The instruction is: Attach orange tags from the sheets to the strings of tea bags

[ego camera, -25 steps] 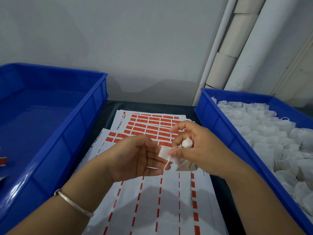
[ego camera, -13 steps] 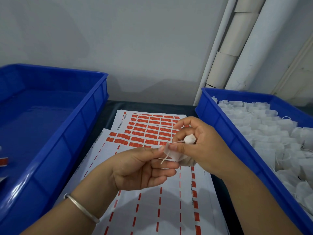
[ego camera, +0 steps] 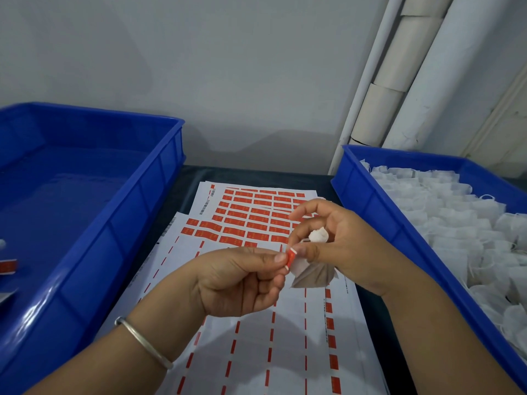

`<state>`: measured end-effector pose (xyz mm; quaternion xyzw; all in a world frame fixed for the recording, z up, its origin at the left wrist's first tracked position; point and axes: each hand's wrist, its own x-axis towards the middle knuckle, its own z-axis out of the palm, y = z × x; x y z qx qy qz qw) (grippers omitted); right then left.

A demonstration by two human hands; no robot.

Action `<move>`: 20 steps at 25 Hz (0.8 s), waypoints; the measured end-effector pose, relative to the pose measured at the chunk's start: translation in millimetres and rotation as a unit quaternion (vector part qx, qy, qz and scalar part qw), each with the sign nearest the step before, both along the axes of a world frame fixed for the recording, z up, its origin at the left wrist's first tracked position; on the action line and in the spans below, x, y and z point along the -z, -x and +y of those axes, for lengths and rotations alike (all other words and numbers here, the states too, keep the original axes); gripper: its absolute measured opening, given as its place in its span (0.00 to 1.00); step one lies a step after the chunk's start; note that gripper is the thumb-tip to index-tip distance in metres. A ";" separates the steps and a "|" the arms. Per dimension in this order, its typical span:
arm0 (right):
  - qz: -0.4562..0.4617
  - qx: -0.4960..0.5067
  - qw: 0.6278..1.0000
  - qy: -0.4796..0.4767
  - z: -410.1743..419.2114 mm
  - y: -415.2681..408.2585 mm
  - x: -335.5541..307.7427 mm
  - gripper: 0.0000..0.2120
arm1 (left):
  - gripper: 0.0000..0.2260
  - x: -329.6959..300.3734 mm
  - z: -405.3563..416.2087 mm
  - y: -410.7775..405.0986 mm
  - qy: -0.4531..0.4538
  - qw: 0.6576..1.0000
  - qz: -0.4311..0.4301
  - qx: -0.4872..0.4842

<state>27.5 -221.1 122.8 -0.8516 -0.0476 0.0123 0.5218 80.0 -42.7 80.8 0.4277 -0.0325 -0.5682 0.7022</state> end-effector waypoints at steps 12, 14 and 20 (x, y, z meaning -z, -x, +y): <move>-0.023 0.034 0.999 0.008 -4.7 -4.8 2.9 0.11 | 0.09 -3.5 -4.6 2.6 -0.091 0.994 -0.031 -0.047; -0.019 0.036 0.999 0.028 -4.2 -5.1 2.9 0.11 | 0.13 -4.3 -5.9 2.6 -0.109 0.991 -0.043 -0.067; -0.012 0.056 0.996 0.075 -0.1 -6.3 5.4 0.15 | 0.12 -4.8 -9.4 4.9 -0.149 0.970 -0.143 -0.128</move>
